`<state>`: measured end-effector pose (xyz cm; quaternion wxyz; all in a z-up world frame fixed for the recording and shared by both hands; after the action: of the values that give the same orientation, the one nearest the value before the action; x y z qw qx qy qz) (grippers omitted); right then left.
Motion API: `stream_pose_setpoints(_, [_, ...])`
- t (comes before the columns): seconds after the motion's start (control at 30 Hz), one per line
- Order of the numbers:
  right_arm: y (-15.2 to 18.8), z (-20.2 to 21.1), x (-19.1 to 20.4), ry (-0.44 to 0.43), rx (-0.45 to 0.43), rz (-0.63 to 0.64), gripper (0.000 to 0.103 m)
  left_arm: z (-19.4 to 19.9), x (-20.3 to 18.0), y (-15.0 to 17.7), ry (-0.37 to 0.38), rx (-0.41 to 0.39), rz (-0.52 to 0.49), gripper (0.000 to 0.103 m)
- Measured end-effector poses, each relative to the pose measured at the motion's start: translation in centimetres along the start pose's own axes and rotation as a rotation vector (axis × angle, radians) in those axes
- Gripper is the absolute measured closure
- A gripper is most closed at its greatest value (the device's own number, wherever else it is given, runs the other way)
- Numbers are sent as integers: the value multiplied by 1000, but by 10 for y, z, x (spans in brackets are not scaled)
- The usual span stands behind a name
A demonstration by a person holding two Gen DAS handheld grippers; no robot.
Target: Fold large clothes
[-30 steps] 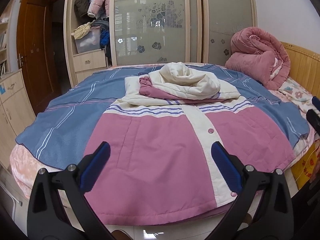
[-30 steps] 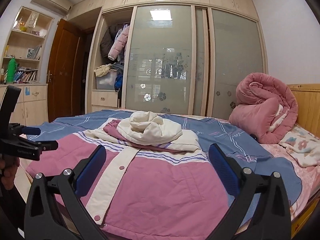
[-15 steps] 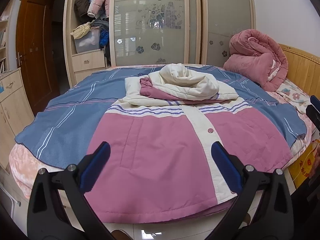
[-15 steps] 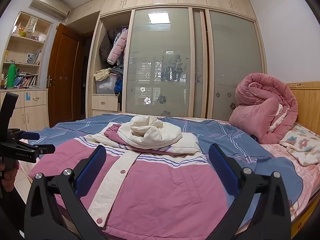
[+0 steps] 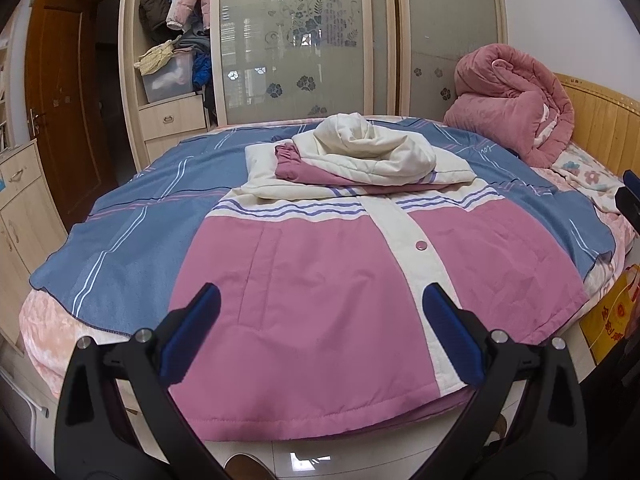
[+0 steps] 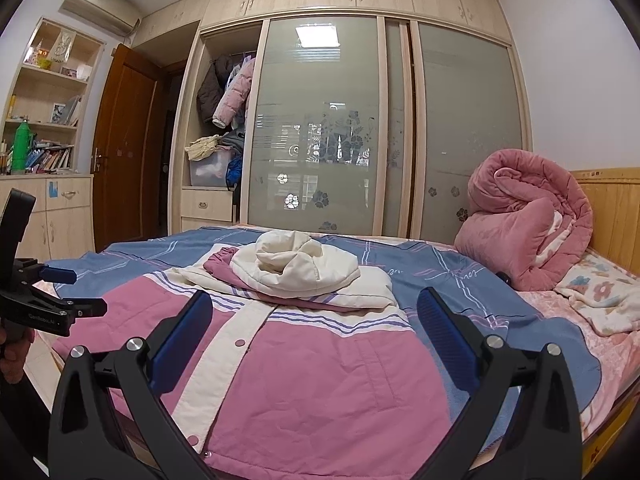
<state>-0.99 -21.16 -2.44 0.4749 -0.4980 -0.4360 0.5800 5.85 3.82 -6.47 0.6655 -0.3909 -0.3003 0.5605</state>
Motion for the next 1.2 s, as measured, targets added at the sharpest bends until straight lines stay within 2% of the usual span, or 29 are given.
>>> stream_pose_setpoints(0.13, [3,6,-5,33,-10,57,1,4,-2,5,-8,-10,-53,2])
stream_pose_setpoints(0.23, [10,12,-15,58,-2,101,1,10,-5,12,-28,-31,-130,2])
stream_pose_setpoints(0.4, [33,23,-38,80,41,197,1,21,-12,36,-64,-73,-337,2])
stream_pose_setpoints(0.5, [53,30,-48,99,82,295,1,30,-15,57,-126,-139,-540,2])
stream_pose_setpoints(0.57, [75,33,-54,97,137,365,1,28,-12,77,-165,-134,-642,2])
stream_pose_setpoints(0.7, [111,31,-61,108,238,446,1,15,-11,103,-182,-58,-708,2])
stream_pose_setpoints(0.8, [134,26,-66,117,301,486,4,17,-21,101,-172,-73,-734,2])
stream_pose_setpoints(0.9, [161,18,-72,111,387,490,13,20,-31,94,-147,-100,-727,2])
stream_pose_setpoints(0.93, [167,16,-72,88,415,469,22,21,-35,92,-136,-110,-727,2])
stream_pose_setpoints(0.97, [174,14,-74,36,454,402,25,21,-39,90,-128,-118,-731,2])
stream_pose_setpoints(1.0, [178,13,-77,0,481,334,25,23,-43,88,-124,-130,-737,2])
stream_pose_setpoints(1.03, [179,11,-82,-80,515,180,25,23,-46,87,-123,-133,-740,2])
stream_pose_setpoints(1.1, [172,6,-96,-184,521,-71,25,24,-50,85,-108,-134,-732,2])
stream_pose_setpoints(1.2, [168,-10,-120,-277,530,-320,25,26,-54,80,-76,-129,-690,2])
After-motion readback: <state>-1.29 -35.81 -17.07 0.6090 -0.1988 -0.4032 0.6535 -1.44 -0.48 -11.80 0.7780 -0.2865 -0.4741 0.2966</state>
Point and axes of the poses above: each gripper's, at about its wrist camera, not at the fingertips, and z roughly against the way its jaws point, x to its left, y to its underside, the point moved 10 cm from there along -z, roughly the way its jaws point, and after that the axes turned 4 degrees about z, right-handed, at the moved point
